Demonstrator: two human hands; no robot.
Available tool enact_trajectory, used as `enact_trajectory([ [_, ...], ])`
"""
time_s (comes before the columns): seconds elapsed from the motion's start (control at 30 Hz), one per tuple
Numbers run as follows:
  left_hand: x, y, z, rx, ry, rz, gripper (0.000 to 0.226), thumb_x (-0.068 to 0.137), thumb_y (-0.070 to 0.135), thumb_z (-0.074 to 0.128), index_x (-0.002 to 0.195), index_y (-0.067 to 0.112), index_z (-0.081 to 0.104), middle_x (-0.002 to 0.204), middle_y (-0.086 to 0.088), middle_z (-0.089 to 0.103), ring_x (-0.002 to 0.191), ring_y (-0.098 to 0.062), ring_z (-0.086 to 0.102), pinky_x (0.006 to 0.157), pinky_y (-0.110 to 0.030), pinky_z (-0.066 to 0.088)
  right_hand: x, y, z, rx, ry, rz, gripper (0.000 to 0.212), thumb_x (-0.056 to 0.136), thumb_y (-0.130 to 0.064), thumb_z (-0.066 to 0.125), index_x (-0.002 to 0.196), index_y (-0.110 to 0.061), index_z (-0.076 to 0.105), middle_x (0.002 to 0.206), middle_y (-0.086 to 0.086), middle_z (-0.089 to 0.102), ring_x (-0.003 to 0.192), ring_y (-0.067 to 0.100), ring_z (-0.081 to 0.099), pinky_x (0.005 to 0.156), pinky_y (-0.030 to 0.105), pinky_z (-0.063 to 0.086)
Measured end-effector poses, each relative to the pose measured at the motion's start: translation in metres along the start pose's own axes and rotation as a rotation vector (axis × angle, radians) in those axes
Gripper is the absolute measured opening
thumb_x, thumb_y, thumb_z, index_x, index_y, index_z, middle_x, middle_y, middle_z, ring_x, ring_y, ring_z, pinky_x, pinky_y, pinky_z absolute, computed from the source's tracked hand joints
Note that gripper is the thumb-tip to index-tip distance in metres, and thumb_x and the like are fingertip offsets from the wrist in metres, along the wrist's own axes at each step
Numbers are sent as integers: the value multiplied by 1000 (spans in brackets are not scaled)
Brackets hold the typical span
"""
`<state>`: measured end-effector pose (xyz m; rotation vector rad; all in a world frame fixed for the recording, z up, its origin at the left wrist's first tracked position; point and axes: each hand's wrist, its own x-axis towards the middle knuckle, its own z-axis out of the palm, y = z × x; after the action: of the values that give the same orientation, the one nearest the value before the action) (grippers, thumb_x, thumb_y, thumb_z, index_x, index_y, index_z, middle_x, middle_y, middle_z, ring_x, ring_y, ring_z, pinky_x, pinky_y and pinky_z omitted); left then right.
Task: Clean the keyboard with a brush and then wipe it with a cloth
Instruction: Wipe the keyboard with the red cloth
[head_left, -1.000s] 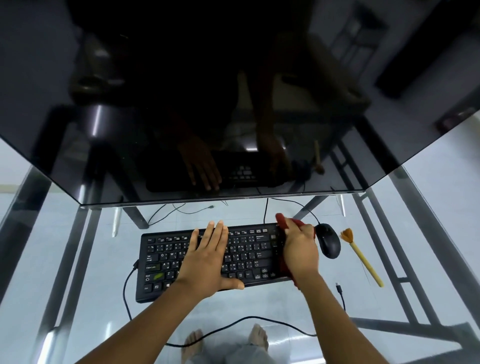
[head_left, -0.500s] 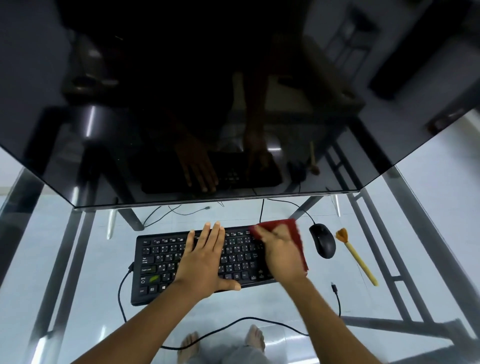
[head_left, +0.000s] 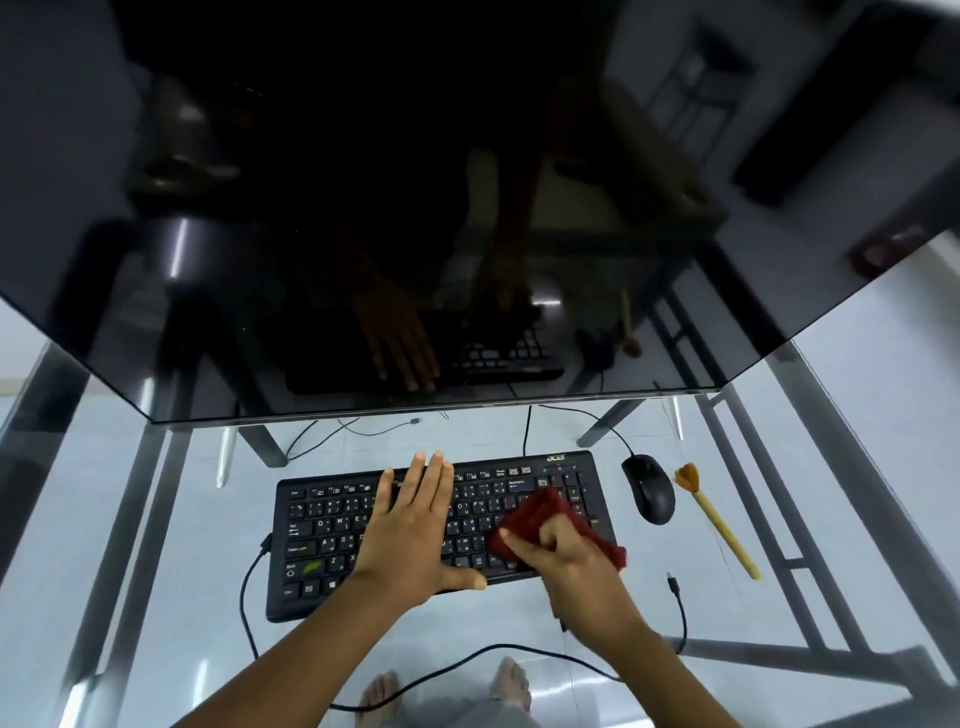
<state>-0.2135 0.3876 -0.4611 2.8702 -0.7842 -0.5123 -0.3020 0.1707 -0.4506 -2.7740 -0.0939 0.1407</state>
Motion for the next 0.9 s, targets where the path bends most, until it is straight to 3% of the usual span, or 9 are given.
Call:
enact_trajectory([
  [0.1, 0, 0, -1, 2, -5, 7, 133, 58, 96, 32, 141, 12, -28, 156, -4, -27, 142, -24, -29, 116, -51, -12, -5, 21, -13, 50, 128, 198, 23, 93, -31, 61, 114, -25, 68, 75, -14, 52, 51, 3, 50, 48, 12, 44],
  [0.23, 0, -1, 1, 5, 6, 10, 134, 58, 97, 32, 144, 11, -25, 157, -5, -26, 142, -24, -28, 115, -51, -13, -18, 28, 2, 30, 164, 275, 46, 90, -5, 63, 133, -22, 59, 96, 0, 49, 53, 9, 52, 44, 15, 48],
  [0.37, 0, 1, -1, 3, -15, 4, 134, 59, 95, 33, 144, 11, -26, 155, -3, -30, 141, -24, -31, 116, -52, -12, -18, 20, -3, 43, 157, 401, 41, 100, -19, 45, 139, -33, 46, 114, 3, 48, 44, 10, 59, 35, 23, 50],
  [0.47, 1, 0, -1, 13, -20, 13, 134, 59, 96, 32, 146, 11, -24, 156, -5, -28, 141, -25, -29, 115, -52, -13, 19, 24, -19, 14, 199, 416, 29, 101, -22, 42, 126, -32, 55, 104, -1, 52, 51, 6, 60, 41, 11, 46],
  [0.57, 0, 0, 1, 34, -19, 5, 134, 58, 97, 29, 143, 11, -27, 156, -5, -27, 142, -25, -29, 116, -52, -12, 37, 28, -22, 46, 144, 441, 36, 99, -14, 37, 123, -35, 53, 106, 7, 55, 60, 6, 52, 49, 6, 41],
  [0.7, 1, 1, 0, 42, -10, -4, 133, 58, 97, 28, 141, 11, -29, 156, -5, -28, 141, -24, -29, 116, -52, -11, -5, 23, -16, -77, 131, 381, 26, 103, -31, 40, 127, -32, 49, 103, 5, 55, 42, 19, 62, 36, 30, 52],
  [0.77, 1, 1, 0, 31, -13, 4, 133, 58, 97, 29, 142, 11, -28, 156, -5, -28, 141, -24, -30, 116, -52, -12, -16, 20, -14, -61, 136, 413, 30, 104, -26, 37, 132, -26, 47, 114, 4, 51, 38, 16, 61, 33, 26, 50],
  [0.83, 1, 0, 0, 22, -11, 13, 133, 59, 97, 30, 143, 11, -27, 156, -5, -27, 141, -24, -29, 116, -52, -13, -6, 20, -17, -77, 158, 410, 28, 103, -37, 39, 124, -25, 52, 95, 0, 57, 42, 18, 62, 35, 24, 49],
  [0.9, 2, 1, -1, 34, -14, 12, 133, 59, 97, 29, 142, 10, -27, 156, -5, -28, 141, -25, -29, 116, -52, -12, 20, 19, -21, -33, 209, 428, 29, 103, -38, 38, 123, -27, 56, 92, 1, 60, 56, 21, 64, 49, 30, 54],
])
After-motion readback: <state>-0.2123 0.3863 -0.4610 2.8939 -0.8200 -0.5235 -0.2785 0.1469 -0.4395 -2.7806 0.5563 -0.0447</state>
